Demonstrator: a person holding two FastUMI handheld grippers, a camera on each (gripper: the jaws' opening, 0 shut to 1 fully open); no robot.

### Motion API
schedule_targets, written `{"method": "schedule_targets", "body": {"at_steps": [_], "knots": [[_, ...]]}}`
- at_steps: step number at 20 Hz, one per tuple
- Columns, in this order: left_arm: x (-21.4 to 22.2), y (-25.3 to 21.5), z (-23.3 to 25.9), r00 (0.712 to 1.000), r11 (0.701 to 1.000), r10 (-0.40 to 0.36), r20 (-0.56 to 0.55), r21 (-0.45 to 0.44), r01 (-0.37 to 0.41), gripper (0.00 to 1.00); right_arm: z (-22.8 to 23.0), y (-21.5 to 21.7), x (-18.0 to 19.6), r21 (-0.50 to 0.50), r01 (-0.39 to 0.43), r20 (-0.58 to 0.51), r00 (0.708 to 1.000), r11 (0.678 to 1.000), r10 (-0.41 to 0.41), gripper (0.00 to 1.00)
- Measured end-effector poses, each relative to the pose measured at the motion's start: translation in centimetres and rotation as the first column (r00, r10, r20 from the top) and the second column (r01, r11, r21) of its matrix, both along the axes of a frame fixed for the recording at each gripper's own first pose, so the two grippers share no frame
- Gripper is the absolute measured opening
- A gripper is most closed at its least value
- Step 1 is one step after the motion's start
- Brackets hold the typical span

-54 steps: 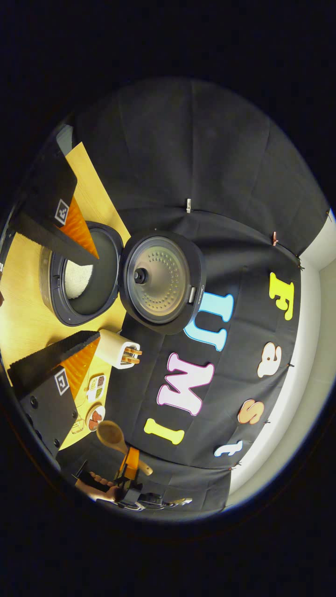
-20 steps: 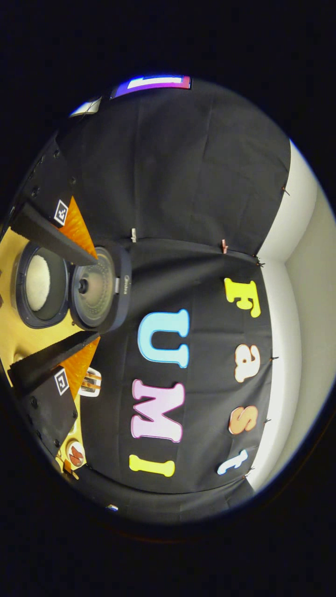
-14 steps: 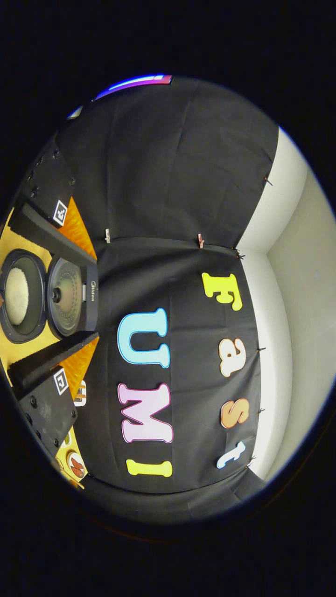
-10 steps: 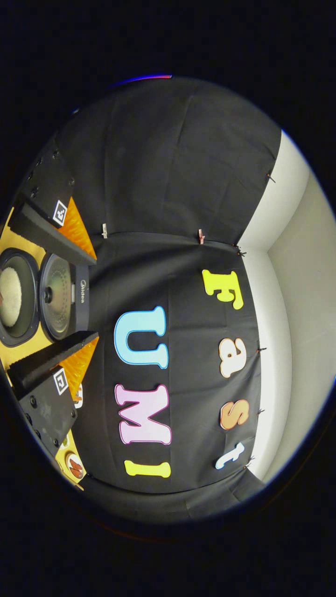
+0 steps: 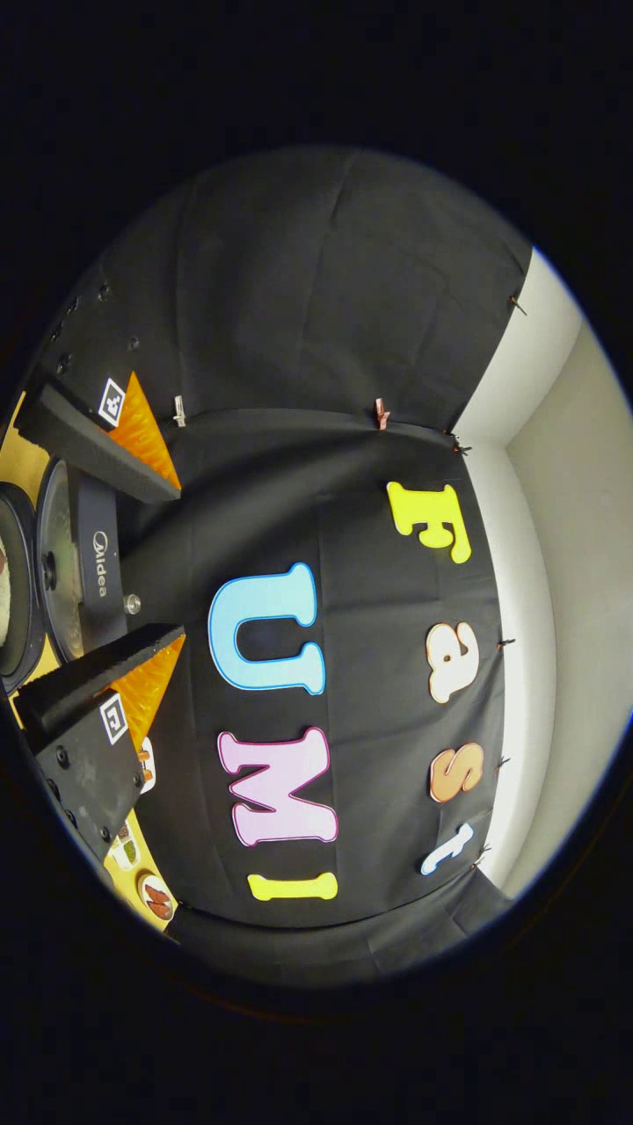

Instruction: Close the left gripper, press the button to open the rice cooker; take a wooden spoon from the chopstick holder with the right hand, scoop a spoonful of rice and pour it into the rice cooker, then put the wooden spoon back into the chopstick holder.

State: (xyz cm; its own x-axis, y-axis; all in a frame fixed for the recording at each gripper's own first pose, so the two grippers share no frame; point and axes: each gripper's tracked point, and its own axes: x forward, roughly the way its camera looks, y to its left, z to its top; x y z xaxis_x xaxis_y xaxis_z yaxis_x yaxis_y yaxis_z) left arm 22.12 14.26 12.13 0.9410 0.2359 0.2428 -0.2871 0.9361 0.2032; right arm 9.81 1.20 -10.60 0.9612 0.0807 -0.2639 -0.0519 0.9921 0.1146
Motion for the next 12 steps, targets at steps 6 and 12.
{"method": "schedule_targets", "body": {"at_steps": [6,12], "knots": [[1.7,1.1,-3.9,0.993,0.996,0.018,-0.117,-0.080,-0.028,0.96,2.8,3.6,-3.2,-0.064,-0.094,0.065,0.993,0.994,0.098,0.98],[-2.0,-0.5,-6.1,0.972,0.990,0.023,-0.235,-0.129,-0.055,0.99,1.1,6.7,-5.3,-0.089,-0.146,0.013,0.989,0.985,0.148,0.99]]}}
